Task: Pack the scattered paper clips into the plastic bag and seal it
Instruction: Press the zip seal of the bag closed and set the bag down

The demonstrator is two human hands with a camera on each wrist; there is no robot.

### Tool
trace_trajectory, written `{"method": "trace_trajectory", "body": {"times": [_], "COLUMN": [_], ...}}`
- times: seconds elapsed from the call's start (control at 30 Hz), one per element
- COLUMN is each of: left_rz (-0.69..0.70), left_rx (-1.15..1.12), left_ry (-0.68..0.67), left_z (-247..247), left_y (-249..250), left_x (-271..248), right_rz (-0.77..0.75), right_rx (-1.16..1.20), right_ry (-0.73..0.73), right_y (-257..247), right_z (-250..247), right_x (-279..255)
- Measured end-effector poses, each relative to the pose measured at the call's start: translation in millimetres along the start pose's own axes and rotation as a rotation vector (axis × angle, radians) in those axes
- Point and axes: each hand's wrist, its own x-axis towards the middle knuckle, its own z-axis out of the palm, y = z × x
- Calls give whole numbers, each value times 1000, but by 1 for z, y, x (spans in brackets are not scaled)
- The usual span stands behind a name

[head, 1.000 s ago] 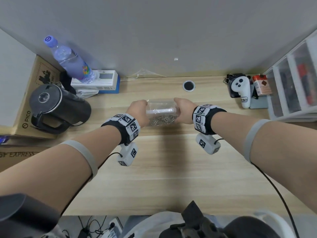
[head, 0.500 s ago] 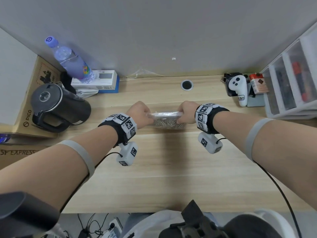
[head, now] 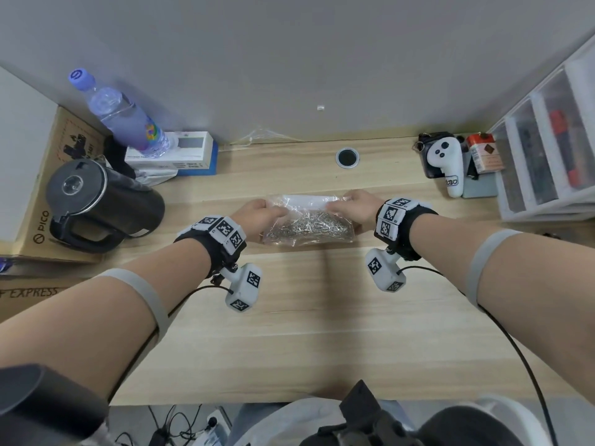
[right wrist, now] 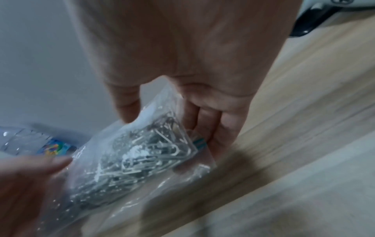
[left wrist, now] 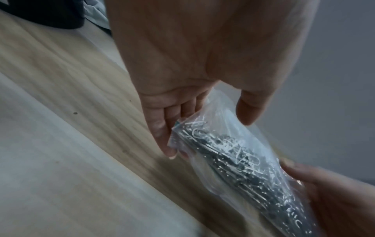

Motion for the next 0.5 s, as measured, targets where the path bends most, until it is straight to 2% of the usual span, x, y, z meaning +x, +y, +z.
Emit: {"method": "trace_trajectory", "body": {"times": [0.1,0.17,0.23,0.33,0.5], "left_rz": [-11,37,81,130,177], "left_rx": [-5,18,31,40,82], "left_ry": [-68,-77,-42,34,78], "left_z": [4,7,11,17,14], "left_y": [1,0,1,7,19], "left_x": [4,6,9,16,36], "right_rz": [12,-1,-20,-60,-65], "right_rx": [-30,-116,-152,-71,47], "right_ry": [-82,-87,-46,42,44], "right_y": [5,10,16,20,10], "right_z": [-4,-7,-9,-11,-19], "right_x": [3,8,15,24,36]}}
